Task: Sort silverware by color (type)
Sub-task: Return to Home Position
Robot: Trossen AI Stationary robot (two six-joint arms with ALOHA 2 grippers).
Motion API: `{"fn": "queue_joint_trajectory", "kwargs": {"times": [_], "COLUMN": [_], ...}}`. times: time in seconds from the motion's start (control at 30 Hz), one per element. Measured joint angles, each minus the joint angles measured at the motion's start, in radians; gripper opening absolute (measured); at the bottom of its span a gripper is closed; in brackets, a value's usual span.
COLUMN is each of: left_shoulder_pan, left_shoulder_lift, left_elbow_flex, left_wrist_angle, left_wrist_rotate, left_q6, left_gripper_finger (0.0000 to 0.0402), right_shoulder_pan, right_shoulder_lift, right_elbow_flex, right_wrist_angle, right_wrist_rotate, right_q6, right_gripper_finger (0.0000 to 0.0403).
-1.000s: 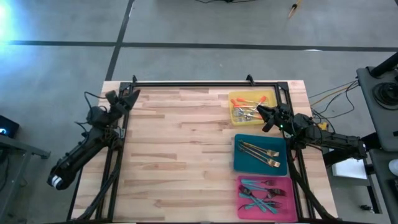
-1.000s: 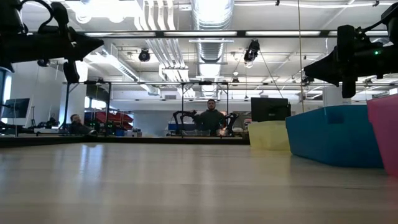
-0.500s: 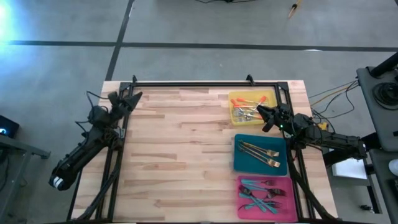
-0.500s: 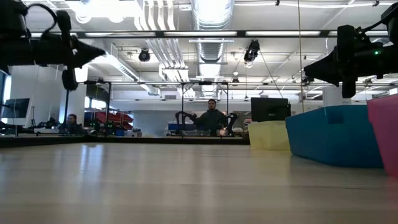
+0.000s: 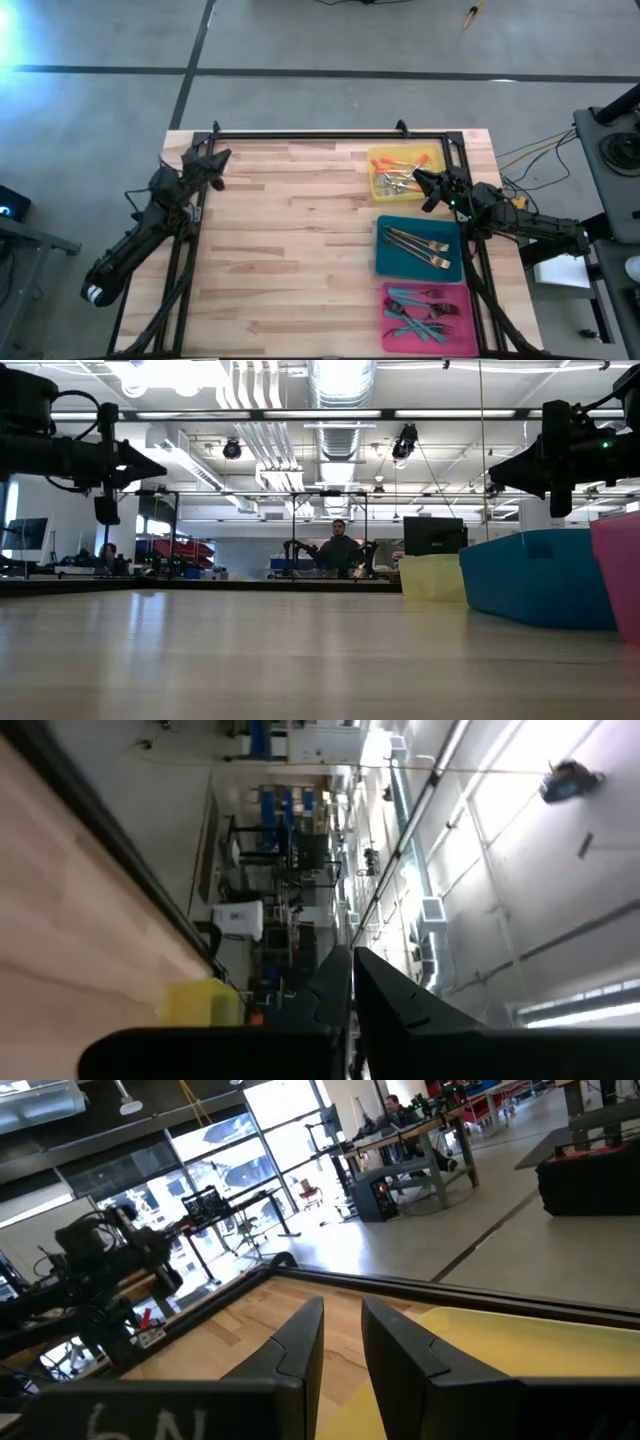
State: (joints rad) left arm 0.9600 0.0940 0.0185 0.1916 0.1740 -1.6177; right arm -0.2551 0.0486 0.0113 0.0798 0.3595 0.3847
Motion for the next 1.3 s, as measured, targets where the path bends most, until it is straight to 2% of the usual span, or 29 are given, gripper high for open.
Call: {"fn": "queue_joint_trajectory", "kwargs": {"times": [0.1,0.23,0.3,0.43,0.6,0.73,1.3], "left_shoulder_pan": [0.0,0.0,0.0,0.0,0.0,0.0,0.0], "left_shoulder_lift": [-0.035,-0.095,-0.094,-0.084,-0.085,-0.083,-0.067], "left_elbow_flex": [0.0,0.0,0.0,0.0,0.0,0.0,0.0], "left_wrist_angle": [0.008,0.03,0.049,0.067,0.084,0.158,0.159], "left_wrist_rotate": [0.007,0.011,0.005,-0.078,-0.08,-0.111,-0.111], "left_q6": [0.057,0.058,0.073,0.113,0.113,0.117,0.117], "left_gripper_finger": [0.0,0.0,0.0,0.0,0.0,0.0,0.0], "right_shoulder_pan": [0.0,0.0,0.0,0.0,0.0,0.0,0.0], "right_shoulder_lift": [0.0,0.0,0.0,-0.001,-0.001,-0.001,-0.001], "right_elbow_flex": [0.0,0.0,0.0,0.0,0.0,0.0,0.0], "right_wrist_angle": [0.0,0.0,0.0,-0.001,0.0,0.0,0.0], "right_wrist_rotate": [0.0,0.0,0.0,0.001,0.004,0.004,0.005], "right_q6": [0.0,0.0,0.0,0.0,0.0,0.0,0.0], "right_gripper_finger": [0.0063,0.0063,0.0063,0.0063,0.0063,0.0063,0.0063]}}
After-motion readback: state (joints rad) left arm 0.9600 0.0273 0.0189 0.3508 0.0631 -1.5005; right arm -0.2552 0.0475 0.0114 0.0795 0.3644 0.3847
